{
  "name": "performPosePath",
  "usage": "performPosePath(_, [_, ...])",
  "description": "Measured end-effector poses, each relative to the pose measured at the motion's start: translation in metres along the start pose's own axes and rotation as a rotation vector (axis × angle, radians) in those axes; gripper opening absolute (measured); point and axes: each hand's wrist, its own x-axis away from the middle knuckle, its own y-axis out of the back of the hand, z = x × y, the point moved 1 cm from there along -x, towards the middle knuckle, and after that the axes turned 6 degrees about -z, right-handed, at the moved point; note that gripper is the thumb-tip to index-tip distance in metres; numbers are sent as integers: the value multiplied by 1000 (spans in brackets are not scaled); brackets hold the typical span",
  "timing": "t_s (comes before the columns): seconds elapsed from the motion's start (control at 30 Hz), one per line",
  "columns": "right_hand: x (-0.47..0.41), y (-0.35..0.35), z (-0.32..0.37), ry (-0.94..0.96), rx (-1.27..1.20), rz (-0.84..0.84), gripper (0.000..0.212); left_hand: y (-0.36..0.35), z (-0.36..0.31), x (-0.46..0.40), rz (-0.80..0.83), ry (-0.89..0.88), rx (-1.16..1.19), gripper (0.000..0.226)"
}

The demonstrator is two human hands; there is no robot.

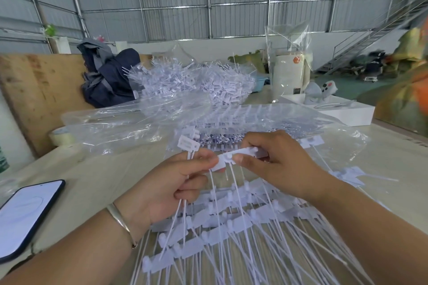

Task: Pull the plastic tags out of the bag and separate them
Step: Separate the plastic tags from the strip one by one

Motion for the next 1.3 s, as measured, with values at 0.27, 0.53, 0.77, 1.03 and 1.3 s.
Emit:
performPosePath(0.27, [1, -2, 7, -53, -170, 219, 28, 1, 7, -1, 139, 39, 87, 13])
performPosePath(0.53, [3, -9, 11, -81, -367, 288, 36, -6, 13, 0, 215, 33, 175, 33])
performPosePath(0.77, [8, -14, 8, -192, -478, 293, 91, -12, 14, 3, 208, 3, 11, 18])
performPosePath(1.03, [8, -17, 2, -238, -579, 259, 90, -19, 13, 7, 209, -5, -79, 33])
performPosePath(1.3, [0, -6, 0, -332, -626, -74, 44, -5, -4, -1, 92, -38, 185, 24])
